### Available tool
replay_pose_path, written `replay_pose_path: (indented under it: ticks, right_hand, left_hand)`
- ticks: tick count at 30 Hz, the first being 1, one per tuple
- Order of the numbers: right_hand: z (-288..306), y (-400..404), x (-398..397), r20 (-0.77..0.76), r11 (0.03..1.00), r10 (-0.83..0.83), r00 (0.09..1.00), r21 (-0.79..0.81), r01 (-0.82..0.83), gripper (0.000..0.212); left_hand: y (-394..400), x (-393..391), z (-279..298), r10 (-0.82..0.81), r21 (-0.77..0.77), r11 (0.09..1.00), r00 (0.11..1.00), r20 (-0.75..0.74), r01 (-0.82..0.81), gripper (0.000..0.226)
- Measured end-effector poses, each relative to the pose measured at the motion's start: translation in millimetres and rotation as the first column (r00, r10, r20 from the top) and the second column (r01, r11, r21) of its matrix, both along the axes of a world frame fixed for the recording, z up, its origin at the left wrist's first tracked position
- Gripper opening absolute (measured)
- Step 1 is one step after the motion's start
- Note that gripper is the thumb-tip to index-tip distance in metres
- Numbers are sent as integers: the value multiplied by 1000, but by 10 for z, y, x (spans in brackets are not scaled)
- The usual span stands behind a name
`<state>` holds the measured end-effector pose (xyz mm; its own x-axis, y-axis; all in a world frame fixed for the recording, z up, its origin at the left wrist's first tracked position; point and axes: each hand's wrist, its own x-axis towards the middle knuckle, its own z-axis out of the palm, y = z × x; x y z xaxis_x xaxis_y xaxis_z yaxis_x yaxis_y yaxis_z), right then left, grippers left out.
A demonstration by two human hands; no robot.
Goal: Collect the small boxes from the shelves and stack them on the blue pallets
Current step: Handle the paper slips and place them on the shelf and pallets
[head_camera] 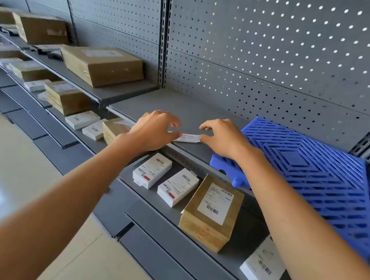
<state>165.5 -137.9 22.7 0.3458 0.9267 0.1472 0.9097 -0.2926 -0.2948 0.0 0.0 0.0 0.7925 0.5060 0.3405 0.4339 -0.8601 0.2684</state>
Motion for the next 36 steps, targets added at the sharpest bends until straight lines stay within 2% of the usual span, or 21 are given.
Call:
replay_pose_path:
  ticks: [5,10,14,25,31,36]
  right_hand:
    - [-42,122,45,-10,996,-43,999,-73,43,39]
    - [-85,218,25,16,987,-81,997,-136,83,42]
    - [-98,279,-14,5,985,-76,997,-156,76,35]
    - [-144,379,33,-27,992,-119,993,-45,118,23]
    - [-163,407,39,-110,988,-123,986,82,132,7]
    - [-150,389,47,-199,976,-136,971,141,166,3]
  left_hand:
    - [170,34,-142,-14,-20,1000,999,-35,13,32]
    - [289,26,-240,-52,-17,999,999,-4,51,34]
    - [381,26,-283,-98,-24,995,995,27,98,34]
    - [479,56,-347,-128,-53,990,988,84,133,28]
    - [460,64,-328,-113,-86,989,986,123,124,29]
    - [454,59,-316,-94,-138,983,979,180,120,19]
